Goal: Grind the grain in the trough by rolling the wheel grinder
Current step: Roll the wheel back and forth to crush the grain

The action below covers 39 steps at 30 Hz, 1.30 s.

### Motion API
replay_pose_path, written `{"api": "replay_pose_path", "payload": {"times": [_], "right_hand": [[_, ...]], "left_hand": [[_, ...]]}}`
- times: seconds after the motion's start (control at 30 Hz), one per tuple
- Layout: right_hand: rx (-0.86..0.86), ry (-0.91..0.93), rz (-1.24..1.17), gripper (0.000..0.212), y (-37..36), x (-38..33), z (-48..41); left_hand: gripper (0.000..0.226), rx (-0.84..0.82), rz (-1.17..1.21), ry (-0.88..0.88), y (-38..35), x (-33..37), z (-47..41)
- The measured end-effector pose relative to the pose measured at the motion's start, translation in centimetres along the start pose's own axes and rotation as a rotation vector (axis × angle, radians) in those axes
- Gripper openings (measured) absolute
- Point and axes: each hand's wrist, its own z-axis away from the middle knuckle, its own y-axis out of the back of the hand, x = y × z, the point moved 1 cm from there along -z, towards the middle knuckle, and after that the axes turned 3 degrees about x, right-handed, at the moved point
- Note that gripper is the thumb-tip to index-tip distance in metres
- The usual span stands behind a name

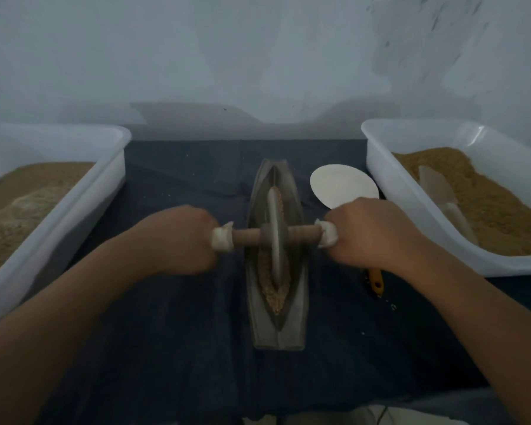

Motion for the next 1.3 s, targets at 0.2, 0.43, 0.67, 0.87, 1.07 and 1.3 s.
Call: {"api": "replay_pose_path", "payload": {"times": [0.2, 0.43, 0.67, 0.87, 1.07, 1.3], "right_hand": [[0.212, -0.154, 0.038, 0.043, 1.4, 0.2, -6.1], [0.004, -0.005, -0.101, 0.038, 1.5, 0.2, 0.3], [0.256, -0.065, 0.067, 0.043, 0.9, 0.0, -3.2], [0.152, -0.126, 0.033, 0.039, 1.5, 0.4, -5.4], [0.165, 0.014, -0.107, 0.039, 0.7, -0.4, 3.7], [0.206, -0.162, 0.068, 0.051, 1.9, 0.2, -6.8]], "left_hand": [[0.030, 0.325, -0.160, 0.127, 3.2, 1.6, -7.1], [0.021, -0.085, -0.061, -0.047, 1.8, 0.8, -1.5], [0.028, 0.164, -0.092, 0.054, 2.5, 1.3, -4.7], [0.025, 0.141, -0.098, 0.067, 3.8, 1.9, -6.2], [0.024, -0.023, -0.134, -0.083, 1.1, 0.8, -0.3], [0.027, 0.216, -0.090, 0.118, 3.2, 0.6, -7.7]]}}
